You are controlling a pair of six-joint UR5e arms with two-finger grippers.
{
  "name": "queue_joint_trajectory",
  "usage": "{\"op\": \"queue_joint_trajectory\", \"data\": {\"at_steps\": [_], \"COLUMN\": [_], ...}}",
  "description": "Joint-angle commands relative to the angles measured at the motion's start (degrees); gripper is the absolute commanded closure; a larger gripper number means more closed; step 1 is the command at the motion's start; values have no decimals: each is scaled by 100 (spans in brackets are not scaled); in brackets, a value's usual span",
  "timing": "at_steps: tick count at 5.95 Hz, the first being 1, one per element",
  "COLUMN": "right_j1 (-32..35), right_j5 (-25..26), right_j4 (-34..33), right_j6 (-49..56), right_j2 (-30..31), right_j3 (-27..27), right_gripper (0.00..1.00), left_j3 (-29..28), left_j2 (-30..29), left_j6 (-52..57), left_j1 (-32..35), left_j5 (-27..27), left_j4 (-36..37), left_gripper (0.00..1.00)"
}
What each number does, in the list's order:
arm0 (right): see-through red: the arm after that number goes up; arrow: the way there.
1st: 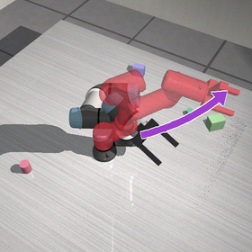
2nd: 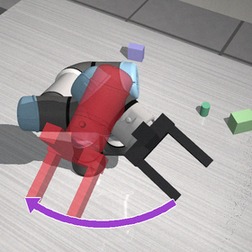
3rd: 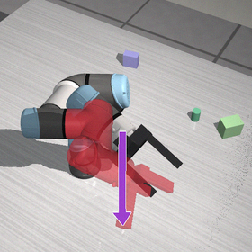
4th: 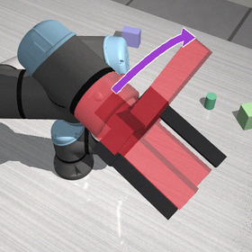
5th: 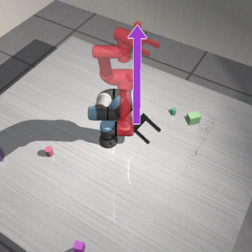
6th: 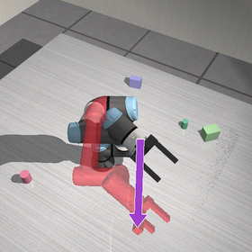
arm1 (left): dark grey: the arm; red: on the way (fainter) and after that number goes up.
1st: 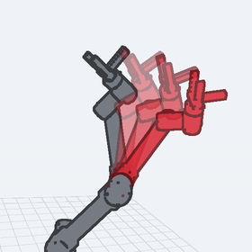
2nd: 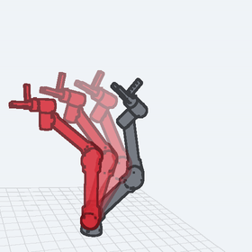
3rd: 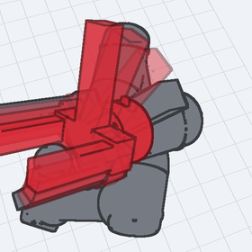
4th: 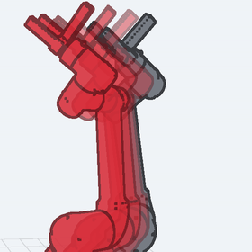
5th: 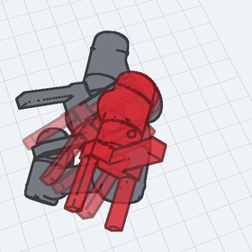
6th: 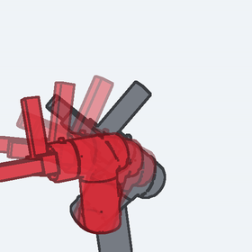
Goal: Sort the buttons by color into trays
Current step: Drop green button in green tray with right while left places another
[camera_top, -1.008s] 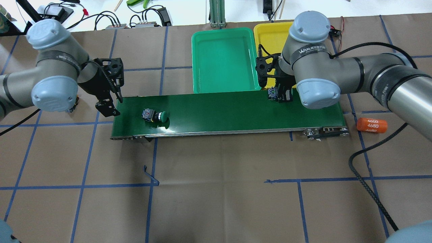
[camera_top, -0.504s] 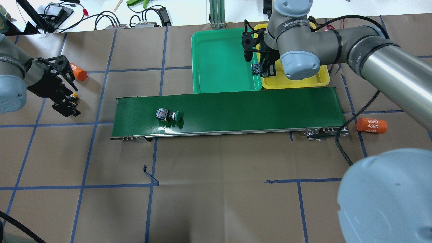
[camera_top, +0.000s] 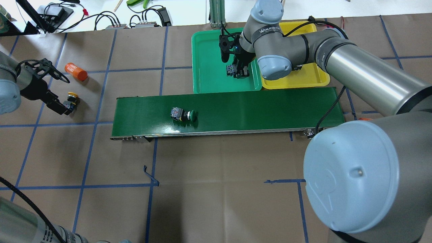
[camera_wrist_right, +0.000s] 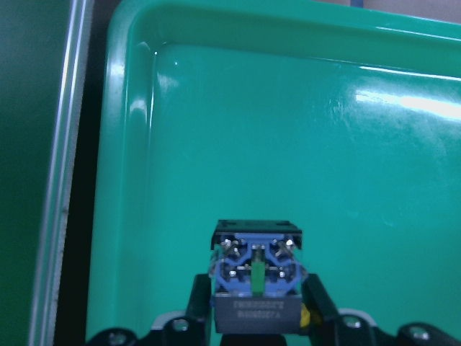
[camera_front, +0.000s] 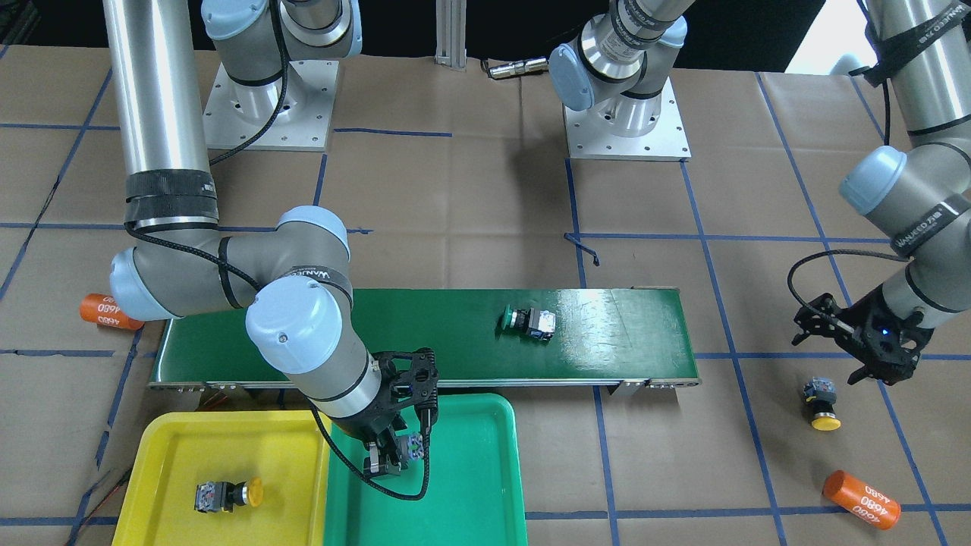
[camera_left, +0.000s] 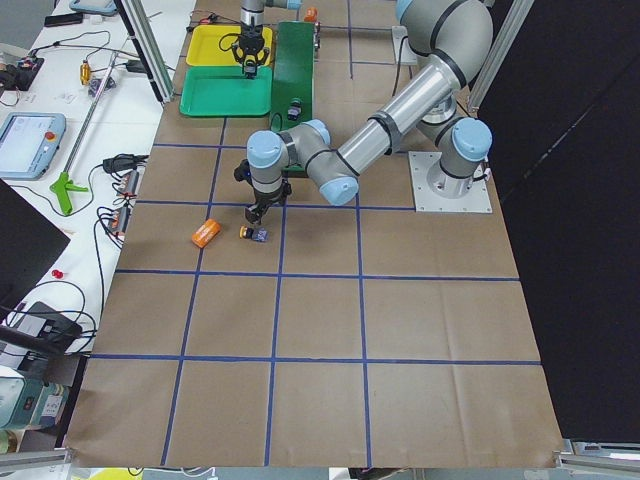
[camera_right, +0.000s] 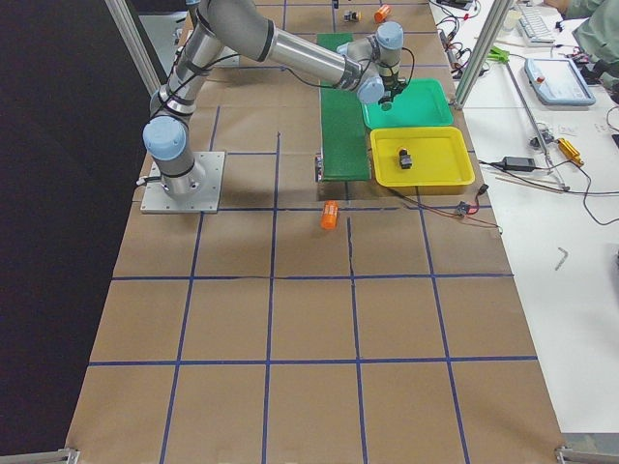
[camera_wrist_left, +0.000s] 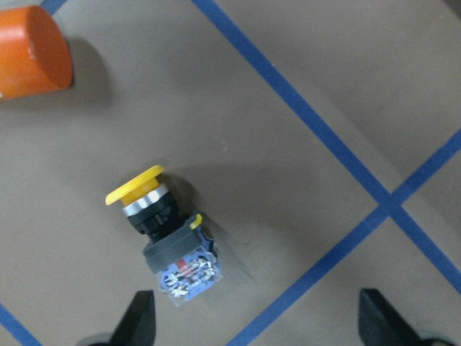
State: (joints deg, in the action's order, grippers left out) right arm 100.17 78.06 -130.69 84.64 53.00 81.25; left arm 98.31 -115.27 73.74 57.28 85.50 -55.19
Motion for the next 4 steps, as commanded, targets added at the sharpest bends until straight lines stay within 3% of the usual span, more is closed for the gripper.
{"op": "queue_joint_trajectory", "data": {"at_steps": [1,3,4], "right_j1": [-15,-129,-156], "right_j5": [417,640,980], "right_j4": [479,2083,2231], "right_j6": [-71,-62,-36], "right_j2": [427,1453,2007], "right_j3": [31,293,687], "right_gripper": [0,0,0], "left_j3": [-294,-330,-330], "left_j2": [-512,-865,-874], "left_j6": [-394,-474,-440], "left_j1": [-15,-24,-15], "left_j5": [19,63,63], "left_j4": [400,430,439], "left_gripper": [1,3,45]}}
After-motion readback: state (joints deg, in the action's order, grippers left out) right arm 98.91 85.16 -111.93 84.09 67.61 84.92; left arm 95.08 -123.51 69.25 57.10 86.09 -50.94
